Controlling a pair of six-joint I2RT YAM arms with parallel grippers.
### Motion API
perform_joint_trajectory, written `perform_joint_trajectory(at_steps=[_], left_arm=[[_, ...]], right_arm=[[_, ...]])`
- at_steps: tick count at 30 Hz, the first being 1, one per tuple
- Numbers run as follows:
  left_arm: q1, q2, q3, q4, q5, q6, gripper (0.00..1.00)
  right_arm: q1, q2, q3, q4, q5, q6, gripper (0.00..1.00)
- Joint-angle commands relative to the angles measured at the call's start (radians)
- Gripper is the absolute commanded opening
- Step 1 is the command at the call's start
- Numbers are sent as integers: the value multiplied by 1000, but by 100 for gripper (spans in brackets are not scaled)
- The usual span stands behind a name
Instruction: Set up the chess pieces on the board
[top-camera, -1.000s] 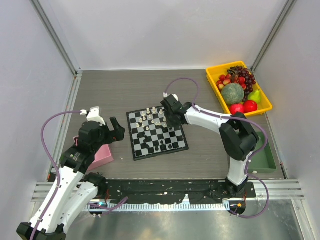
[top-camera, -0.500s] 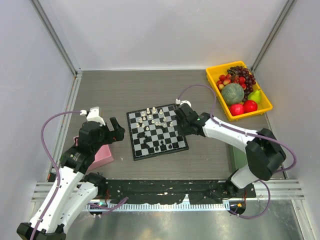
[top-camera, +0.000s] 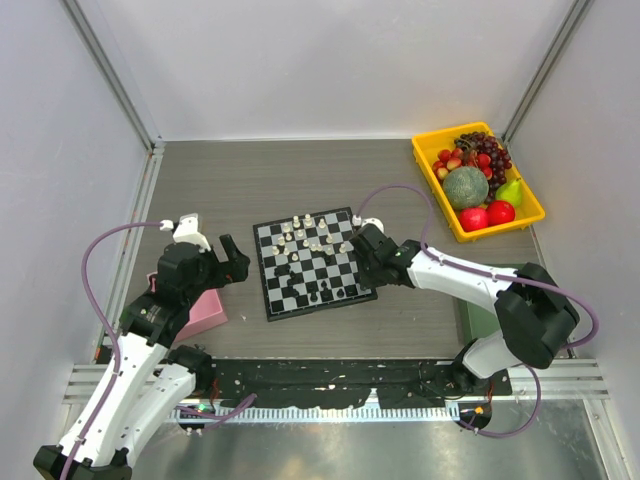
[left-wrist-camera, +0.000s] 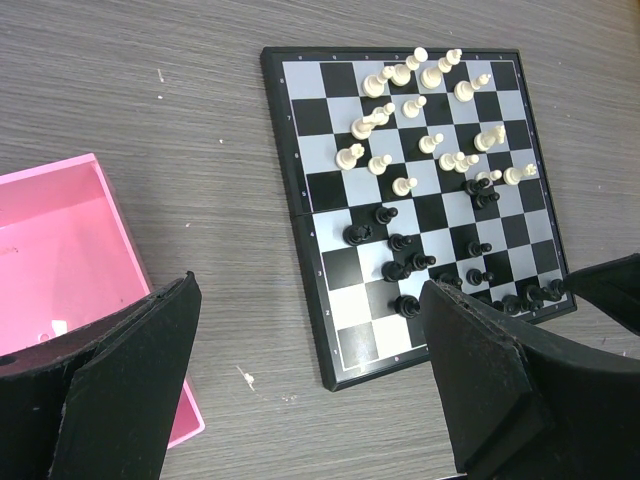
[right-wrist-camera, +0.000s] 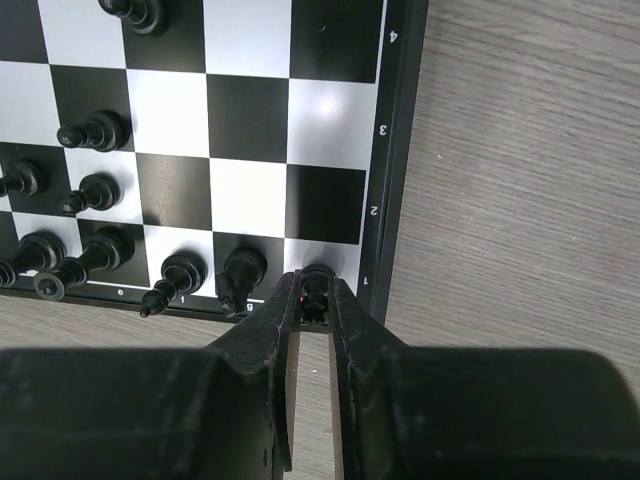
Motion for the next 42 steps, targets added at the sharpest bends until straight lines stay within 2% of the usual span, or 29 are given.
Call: perform_joint_trajectory(at_steps=[1, 7, 13, 22, 32, 42], left_arm=[[-3, -8, 9, 32, -5, -1, 100], [-3, 0, 12, 32, -5, 1, 100], [-3, 1, 12, 32, -5, 2, 100], [-1, 3, 15, 32, -5, 7, 100], [-3, 4, 23, 28, -5, 11, 100], [-1, 0, 26, 18, -16, 17, 99]], right_arm=[[8, -13, -6, 36, 4, 22, 13], [18, -13, 0, 38, -2, 27, 13], [27, 1, 17, 12, 6, 19, 19], [27, -11, 61, -30, 19, -1, 38], [28, -50, 184, -53, 26, -27, 41], [99, 122, 313, -51, -45, -58, 41]])
